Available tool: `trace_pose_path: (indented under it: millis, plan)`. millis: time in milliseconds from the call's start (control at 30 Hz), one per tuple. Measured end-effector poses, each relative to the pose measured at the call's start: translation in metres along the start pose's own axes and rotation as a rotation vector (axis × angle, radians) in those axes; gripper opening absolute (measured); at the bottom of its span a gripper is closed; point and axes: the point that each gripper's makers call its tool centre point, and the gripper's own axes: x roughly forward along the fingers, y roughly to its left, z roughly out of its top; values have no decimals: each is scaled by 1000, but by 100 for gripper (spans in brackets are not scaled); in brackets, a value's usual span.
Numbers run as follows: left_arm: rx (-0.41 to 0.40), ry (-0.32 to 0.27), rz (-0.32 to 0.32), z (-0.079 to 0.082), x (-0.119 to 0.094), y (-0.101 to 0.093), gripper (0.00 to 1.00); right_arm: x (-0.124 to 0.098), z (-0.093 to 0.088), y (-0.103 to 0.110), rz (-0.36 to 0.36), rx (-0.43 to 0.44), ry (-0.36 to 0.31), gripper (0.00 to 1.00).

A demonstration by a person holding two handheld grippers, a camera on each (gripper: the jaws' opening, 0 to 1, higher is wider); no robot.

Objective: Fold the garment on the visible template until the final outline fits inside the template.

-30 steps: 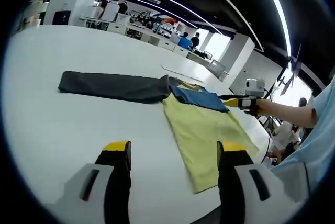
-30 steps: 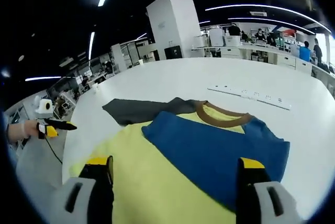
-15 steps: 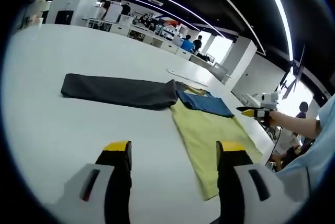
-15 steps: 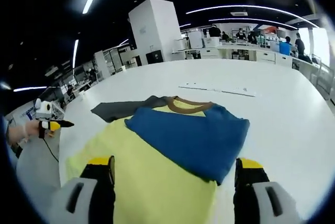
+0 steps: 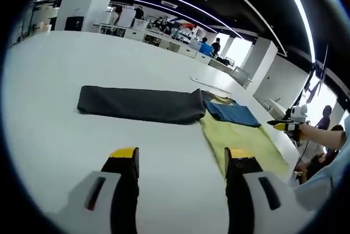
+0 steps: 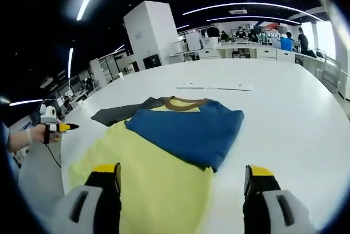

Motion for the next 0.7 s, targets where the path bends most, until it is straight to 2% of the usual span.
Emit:
trace_pose_path:
  millis: [133, 233, 400, 533, 700]
  plan:
    - [2, 0, 9, 5, 3, 4, 59, -1, 2, -1, -2, 3, -4, 93]
    - [-2, -7, 0, 7, 4, 1, 58, 3, 4, 7, 26, 20, -10, 91]
    - [-8, -7, -3, 8, 6, 2, 59, 12, 8, 13, 30, -18, -2, 92]
    - [-4, -5, 13, 11, 9, 9, 58, 14, 10, 8, 38, -10, -4, 92]
    - [-13, -12, 4, 14, 9, 7, 57, 16, 7, 3, 40, -1, 5, 91]
